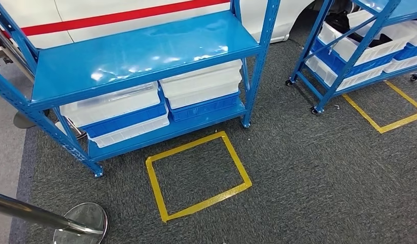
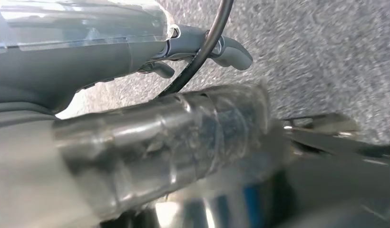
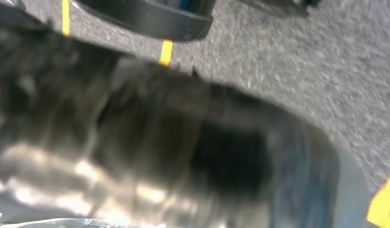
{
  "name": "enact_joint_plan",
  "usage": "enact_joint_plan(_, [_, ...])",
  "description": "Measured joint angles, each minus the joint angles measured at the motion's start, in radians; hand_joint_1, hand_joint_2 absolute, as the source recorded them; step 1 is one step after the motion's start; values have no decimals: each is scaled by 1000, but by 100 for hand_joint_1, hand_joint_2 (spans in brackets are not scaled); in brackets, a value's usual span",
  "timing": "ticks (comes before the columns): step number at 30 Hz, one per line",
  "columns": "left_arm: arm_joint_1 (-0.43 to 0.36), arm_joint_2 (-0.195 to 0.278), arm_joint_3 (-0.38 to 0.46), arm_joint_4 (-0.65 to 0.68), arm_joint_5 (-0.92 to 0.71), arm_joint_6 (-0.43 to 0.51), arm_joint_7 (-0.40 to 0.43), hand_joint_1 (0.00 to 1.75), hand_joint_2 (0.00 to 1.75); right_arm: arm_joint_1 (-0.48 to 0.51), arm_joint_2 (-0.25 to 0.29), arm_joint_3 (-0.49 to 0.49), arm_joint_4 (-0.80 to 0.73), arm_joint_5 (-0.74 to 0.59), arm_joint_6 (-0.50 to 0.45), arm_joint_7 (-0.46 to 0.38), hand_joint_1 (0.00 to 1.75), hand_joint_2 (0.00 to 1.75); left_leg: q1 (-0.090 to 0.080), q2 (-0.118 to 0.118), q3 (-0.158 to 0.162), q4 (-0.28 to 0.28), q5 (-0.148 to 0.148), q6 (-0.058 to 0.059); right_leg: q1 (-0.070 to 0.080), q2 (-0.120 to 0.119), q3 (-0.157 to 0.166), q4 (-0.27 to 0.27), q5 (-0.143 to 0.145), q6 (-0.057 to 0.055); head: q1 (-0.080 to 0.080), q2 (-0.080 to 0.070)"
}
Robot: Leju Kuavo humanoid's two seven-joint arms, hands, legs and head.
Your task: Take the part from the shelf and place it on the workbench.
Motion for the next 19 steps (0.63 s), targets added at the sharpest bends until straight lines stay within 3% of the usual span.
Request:
enact_joint_plan(2, [2,-3,-5,2,-6,6,0,0,0,2,0,3,0,8,-27,0,0,0,-1,0,-19,-74,106,9,1,3,45,-7,-31,2,0,0])
enact_joint_plan(4, [3,-4,-11,9,-13,11,0,0,0,5,0,4,2,10,-37,2,0,0,-9,3,1,-165,185,25,1,5,84,-21,-58,10,1,0])
enact_joint_plan(5, [3,-4,-13,13,-15,14,-1,0,0,4,0,5,3,11,-39,4,0,0,-15,4,15,-191,190,34,0,5,99,-30,-67,18,1,0])
enact_joint_plan(6, [2,-4,-16,17,-17,16,0,0,0,4,-1,5,3,11,-40,6,0,0,-21,6,29,-200,172,43,-1,5,112,-38,-73,26,0,0])
enact_joint_plan(8, [-3,-6,-20,20,-17,19,-1,0,0,-4,-1,5,1,11,-43,7,0,0,-21,5,71,-242,134,57,-1,4,110,-5,-49,39,0,1])
enact_joint_plan(9, [-5,-8,-22,21,-17,19,-2,0,0,-7,-2,5,0,11,-44,7,0,0,-17,3,96,-263,120,62,0,3,83,51,-20,43,1,1])
enact_joint_plan(10, [-7,-9,-24,24,-17,19,-3,0,0,-10,-2,5,-1,13,-47,6,0,0,-12,2,123,-283,108,67,0,4,36,124,10,48,1,1])
enact_joint_plan(11, [-7,-9,-26,26,-17,21,-4,0,0,-11,-3,6,-1,19,-51,5,0,0,-9,0,151,-300,99,69,-1,5,-20,200,24,51,2,1])
enact_joint_plan(12, [-7,-9,-28,29,-17,23,-4,0,0,-11,-5,8,-1,28,-54,4,0,0,-8,-1,178,-311,87,71,0,6,-75,256,13,55,2,1])
enact_joint_plan(14, [-7,-10,-32,33,-17,28,-5,0,0,-9,-8,16,-2,57,-59,5,0,0,-6,-7,233,-328,58,69,-1,6,-165,296,-73,61,2,0])
enact_joint_plan(15, [-7,-10,-35,35,-17,31,-5,0,0,-6,-10,20,-3,78,-59,10,0,0,-5,-11,262,-333,42,67,-1,6,-197,284,-118,63,1,0])
enact_joint_plan(16, [-7,-10,-37,35,-16,36,-6,0,0,-2,-12,22,-9,109,-60,20,0,0,-4,-14,290,-336,24,63,-1,6,-220,254,-140,63,2,0])
enact_joint_plan(17, [-7,-10,-39,36,-16,50,-10,0,0,7,-12,18,-25,168,-60,38,0,0,-3,-16,317,-337,5,59,-1,6,-237,207,-116,62,2,0])
enact_joint_plan(18, [-6,-9,-43,37,-18,83,-16,0,0,21,-11,2,-52,258,-60,57,0,0,-3,-17,342,-335,-17,56,0,6,-250,151,-32,59,2,0])
enact_joint_plan(19, [-5,-9,-45,37,-18,99,-19,0,0,29,-10,-5,-67,305,-60,68,0,0,-3,-18,354,-335,-28,54,1,6,-255,120,13,57,2,0])
